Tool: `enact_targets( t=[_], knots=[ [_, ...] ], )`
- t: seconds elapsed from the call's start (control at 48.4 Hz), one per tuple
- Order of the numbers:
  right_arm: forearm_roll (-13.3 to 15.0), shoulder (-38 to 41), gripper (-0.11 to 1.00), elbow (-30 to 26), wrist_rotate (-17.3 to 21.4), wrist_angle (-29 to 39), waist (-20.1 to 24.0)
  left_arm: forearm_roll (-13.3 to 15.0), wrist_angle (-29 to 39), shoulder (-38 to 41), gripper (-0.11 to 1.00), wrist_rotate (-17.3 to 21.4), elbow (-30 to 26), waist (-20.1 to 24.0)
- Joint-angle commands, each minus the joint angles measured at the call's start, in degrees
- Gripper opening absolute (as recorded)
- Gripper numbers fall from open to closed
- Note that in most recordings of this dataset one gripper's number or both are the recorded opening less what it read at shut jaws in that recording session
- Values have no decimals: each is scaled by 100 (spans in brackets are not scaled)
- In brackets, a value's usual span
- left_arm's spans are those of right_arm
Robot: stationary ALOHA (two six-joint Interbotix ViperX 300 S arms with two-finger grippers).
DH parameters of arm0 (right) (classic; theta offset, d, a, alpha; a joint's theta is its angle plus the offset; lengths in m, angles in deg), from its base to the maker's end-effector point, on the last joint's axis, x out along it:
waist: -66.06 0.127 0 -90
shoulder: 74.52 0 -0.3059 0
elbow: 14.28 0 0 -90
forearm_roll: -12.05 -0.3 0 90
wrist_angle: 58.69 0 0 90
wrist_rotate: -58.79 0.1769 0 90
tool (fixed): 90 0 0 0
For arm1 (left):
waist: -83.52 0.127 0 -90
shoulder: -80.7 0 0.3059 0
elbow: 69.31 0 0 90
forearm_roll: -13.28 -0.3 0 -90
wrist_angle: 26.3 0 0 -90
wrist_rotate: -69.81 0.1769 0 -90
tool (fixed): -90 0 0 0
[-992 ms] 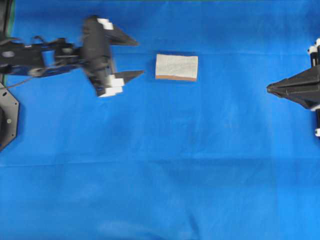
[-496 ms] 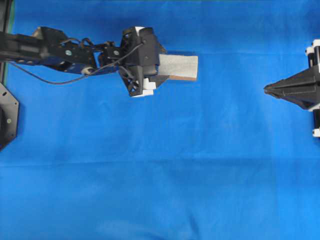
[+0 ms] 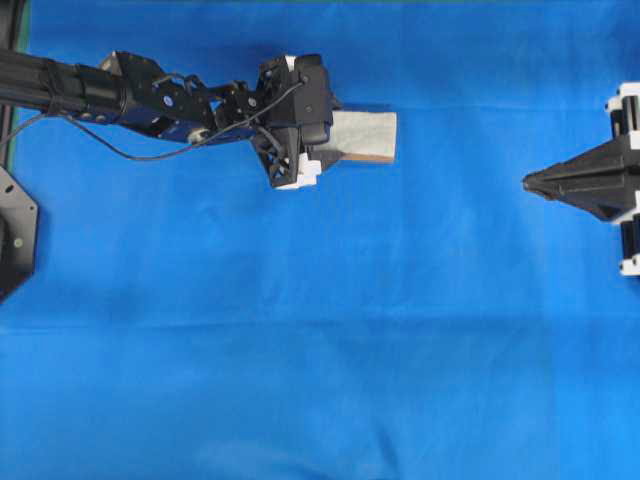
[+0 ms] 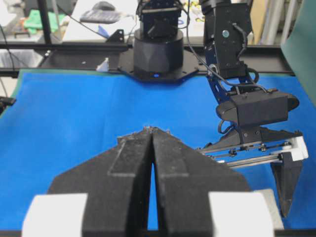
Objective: Hand over the sponge with the left arm and wipe it with the right arm.
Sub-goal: 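Close the left gripper on the sponge's left end, then lift the sponge with the left gripper toward the table center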
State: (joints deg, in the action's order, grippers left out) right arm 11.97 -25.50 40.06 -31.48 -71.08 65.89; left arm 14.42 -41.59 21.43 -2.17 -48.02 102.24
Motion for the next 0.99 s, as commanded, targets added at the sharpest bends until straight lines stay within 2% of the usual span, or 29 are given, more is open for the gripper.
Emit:
enact_targets(
  t=[0.0,0.062,0.124,0.331,0.393,0.641,0.972],
  knots=[
    [0,35,-1,-123,-9,-35,0,0,167,-79,94,9,-114,62],
    [0,35,-1,-132,-9,-35,-9,0,422,-123,92,9,-149,44],
    [0,35,-1,-132,-9,-26,-18,0,589,-185,84,0,-167,35],
    [0,53,-1,-132,-9,-18,-26,0,668,-519,33,9,-53,9],
    [-9,79,-1,-123,-9,-18,-26,0,703,-606,26,-9,-44,9],
    [0,105,-1,-141,-9,-9,-53,9,1274,-1178,24,-132,-79,-105],
    [0,141,-1,-176,-9,26,-211,62,1898,-2382,24,-176,-44,-773]
  ],
)
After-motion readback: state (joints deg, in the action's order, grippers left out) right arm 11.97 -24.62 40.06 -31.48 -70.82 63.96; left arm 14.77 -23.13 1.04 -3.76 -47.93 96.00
